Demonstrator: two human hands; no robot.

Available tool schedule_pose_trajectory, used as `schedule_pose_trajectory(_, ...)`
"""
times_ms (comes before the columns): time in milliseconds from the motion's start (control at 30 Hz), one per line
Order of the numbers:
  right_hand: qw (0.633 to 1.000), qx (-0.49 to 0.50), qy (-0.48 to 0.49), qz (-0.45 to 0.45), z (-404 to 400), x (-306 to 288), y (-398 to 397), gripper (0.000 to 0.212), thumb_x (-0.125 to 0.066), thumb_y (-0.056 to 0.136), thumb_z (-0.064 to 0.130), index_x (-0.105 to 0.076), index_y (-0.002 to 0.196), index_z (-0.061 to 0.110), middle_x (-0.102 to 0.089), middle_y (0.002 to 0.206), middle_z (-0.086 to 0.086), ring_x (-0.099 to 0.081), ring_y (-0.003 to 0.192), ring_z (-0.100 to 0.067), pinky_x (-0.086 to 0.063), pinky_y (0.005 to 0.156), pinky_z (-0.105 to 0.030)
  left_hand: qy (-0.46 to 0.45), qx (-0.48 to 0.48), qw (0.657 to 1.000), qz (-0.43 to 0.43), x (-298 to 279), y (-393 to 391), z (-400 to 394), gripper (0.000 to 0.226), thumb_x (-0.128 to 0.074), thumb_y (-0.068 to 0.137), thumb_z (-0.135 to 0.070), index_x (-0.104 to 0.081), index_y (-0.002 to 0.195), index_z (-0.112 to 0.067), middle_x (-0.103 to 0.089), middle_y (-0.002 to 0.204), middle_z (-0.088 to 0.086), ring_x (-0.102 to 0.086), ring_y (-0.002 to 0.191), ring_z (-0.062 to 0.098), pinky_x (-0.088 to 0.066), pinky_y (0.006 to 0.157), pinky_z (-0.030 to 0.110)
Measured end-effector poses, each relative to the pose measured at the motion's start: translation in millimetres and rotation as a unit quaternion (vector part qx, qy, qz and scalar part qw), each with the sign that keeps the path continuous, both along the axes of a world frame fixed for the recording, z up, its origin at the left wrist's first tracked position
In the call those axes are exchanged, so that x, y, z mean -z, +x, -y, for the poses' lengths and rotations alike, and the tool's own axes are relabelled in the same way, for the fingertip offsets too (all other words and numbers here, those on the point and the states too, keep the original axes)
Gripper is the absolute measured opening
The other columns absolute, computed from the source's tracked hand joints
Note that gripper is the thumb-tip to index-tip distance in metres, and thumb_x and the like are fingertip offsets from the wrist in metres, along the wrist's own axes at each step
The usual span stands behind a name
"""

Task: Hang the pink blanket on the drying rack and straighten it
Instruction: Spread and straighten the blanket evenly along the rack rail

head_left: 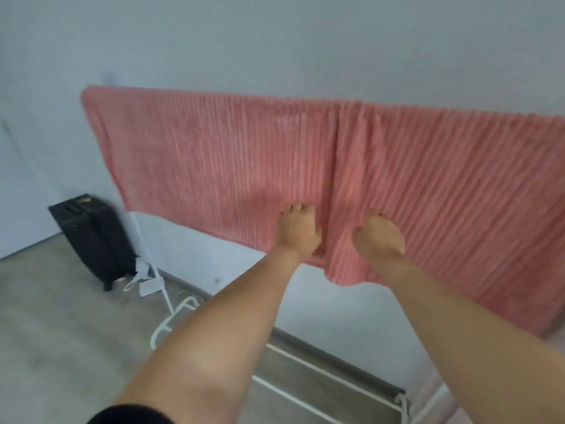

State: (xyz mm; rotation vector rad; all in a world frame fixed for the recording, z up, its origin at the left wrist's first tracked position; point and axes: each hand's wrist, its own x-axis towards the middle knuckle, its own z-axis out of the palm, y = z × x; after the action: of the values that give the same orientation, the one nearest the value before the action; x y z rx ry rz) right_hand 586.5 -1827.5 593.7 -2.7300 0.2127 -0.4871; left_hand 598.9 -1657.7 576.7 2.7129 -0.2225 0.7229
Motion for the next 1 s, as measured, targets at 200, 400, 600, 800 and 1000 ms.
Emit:
schedule_pose_trajectory(200, 0.991, -0.076, 0.037, -0.106, -213, 67, -11, 0.037, -0.047, 0.095, 0.031, -0.050, 0.119, 0.003, -0.059, 0.119, -0.019, -0.056, 0.110, -0.039, -0.043, 0.076, -0.038, 0.047, -0.137, 0.976, -0.164, 71, -48, -230, 0.038, -0.050, 0.089, -0.023, -0.051, 0.124, -0.008, -0.057, 0.118, 0.014, -0.052, 0.109, 0.033, -0.044, 0.086, 0.042)
schedule_pose_trajectory(400, 0.972, -0.147, 0.051, -0.177, -399, 105, -17, 0.041, -0.040, 0.096, 0.035, -0.045, 0.124, 0.006, -0.057, 0.118, -0.015, -0.054, 0.109, -0.034, -0.052, 0.083, -0.043, 0.053, -0.205, 0.943, -0.257, 110, -80, -393, 0.026, -0.049, 0.090, -0.021, -0.053, 0.113, -0.010, -0.058, 0.111, 0.011, -0.054, 0.106, 0.032, -0.039, 0.078, 0.037)
schedule_pose_trajectory(600, 0.956, -0.211, 0.035, -0.202, -545, 135, 9, 0.043, -0.039, 0.095, 0.041, -0.045, 0.121, 0.007, -0.056, 0.119, -0.015, -0.051, 0.113, -0.035, -0.046, 0.086, -0.042, 0.013, -0.229, 0.922, -0.311, 143, -64, -521, 0.029, -0.048, 0.089, -0.020, -0.056, 0.116, -0.013, -0.059, 0.115, 0.005, -0.057, 0.105, 0.028, -0.046, 0.082, 0.035)
schedule_pose_trajectory(800, 0.936, -0.257, 0.058, -0.235, -689, 163, 70, 0.038, -0.041, 0.093, 0.044, -0.046, 0.109, 0.010, -0.058, 0.115, -0.014, -0.054, 0.108, -0.035, -0.044, 0.082, -0.040, 0.017, -0.268, 0.913, -0.307, 151, -25, -641, 0.025, -0.046, 0.087, -0.016, -0.056, 0.110, -0.021, -0.059, 0.099, 0.000, -0.059, 0.097, 0.028, -0.039, 0.074, 0.030)
schedule_pose_trajectory(1000, 0.926, -0.272, 0.068, -0.251, -812, 166, 128, 0.042, -0.044, 0.092, 0.042, -0.049, 0.118, 0.008, -0.057, 0.118, -0.014, -0.053, 0.112, -0.036, -0.047, 0.092, -0.043, 0.028, -0.277, 0.900, -0.335, 153, 31, -753, 0.033, -0.047, 0.090, -0.019, -0.057, 0.121, -0.014, -0.063, 0.115, 0.007, -0.059, 0.109, 0.029, -0.041, 0.083, 0.032)
